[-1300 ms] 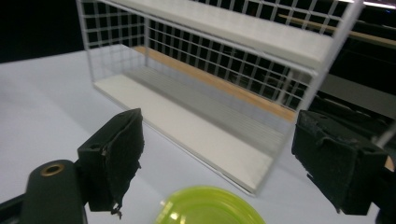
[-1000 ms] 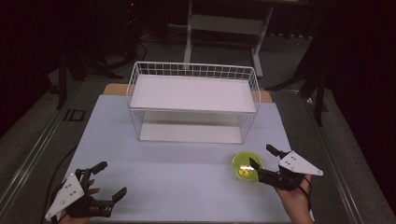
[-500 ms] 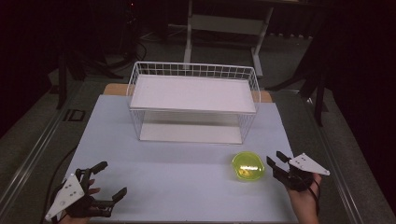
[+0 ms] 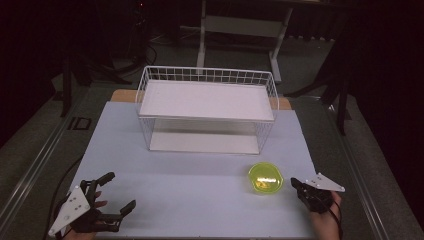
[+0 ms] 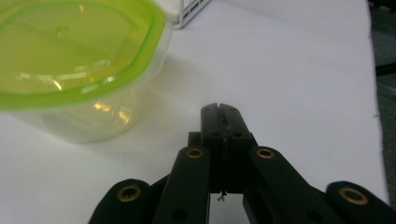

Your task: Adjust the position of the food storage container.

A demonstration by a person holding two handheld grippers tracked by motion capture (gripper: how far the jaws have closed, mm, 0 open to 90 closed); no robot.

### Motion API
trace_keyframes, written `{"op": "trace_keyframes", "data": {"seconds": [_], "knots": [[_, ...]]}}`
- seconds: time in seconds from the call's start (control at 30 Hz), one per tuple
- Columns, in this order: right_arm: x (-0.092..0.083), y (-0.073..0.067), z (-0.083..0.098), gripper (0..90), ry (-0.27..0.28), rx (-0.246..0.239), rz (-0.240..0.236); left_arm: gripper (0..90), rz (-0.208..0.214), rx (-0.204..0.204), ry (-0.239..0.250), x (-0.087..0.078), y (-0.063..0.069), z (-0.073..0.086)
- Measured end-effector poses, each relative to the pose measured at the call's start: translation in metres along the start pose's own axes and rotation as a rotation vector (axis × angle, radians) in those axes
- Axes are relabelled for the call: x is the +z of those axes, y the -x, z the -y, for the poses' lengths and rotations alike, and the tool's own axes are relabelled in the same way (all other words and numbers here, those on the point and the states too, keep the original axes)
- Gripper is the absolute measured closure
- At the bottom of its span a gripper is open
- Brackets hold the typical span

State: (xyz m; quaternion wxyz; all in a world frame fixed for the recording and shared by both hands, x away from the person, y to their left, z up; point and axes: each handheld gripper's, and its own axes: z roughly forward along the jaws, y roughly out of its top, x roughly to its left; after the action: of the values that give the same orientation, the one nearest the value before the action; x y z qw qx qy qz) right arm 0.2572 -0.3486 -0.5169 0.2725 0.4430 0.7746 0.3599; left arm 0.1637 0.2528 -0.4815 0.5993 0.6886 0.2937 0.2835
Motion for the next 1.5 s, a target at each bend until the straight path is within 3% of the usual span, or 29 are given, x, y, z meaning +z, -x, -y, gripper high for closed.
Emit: {"op": "trace_keyframes", "data": {"seconds": [0.2, 0.4, 0.77, 1.0, 1.13, 1.5], "knots": [[0.007, -0.003, 0.005, 90.0, -0.015, 0.022, -0.038, 1.4, -0.002, 0.000, 0.001, 0.000, 0.000, 0.000], [0.014, -0.009, 0.003, 90.0, -0.029, 0.014, -0.083, 1.4, -0.003, -0.001, 0.002, 0.000, 0.000, 0.000], [0.028, -0.025, -0.007, 90.0, -0.059, -0.031, -0.164, 1.4, -0.004, 0.001, 0.000, 0.000, 0.000, 0.000], [0.037, -0.048, -0.015, 90.0, -0.073, -0.087, -0.235, 1.4, -0.003, 0.004, -0.002, 0.000, 0.000, 0.000], [0.040, -0.054, -0.019, 90.0, -0.079, -0.100, -0.260, 1.4, -0.003, 0.004, -0.005, 0.000, 0.000, 0.000], [0.047, -0.051, -0.031, 90.0, -0.066, -0.085, -0.252, 1.4, -0.002, 0.005, -0.002, 0.000, 0.000, 0.000]]}}
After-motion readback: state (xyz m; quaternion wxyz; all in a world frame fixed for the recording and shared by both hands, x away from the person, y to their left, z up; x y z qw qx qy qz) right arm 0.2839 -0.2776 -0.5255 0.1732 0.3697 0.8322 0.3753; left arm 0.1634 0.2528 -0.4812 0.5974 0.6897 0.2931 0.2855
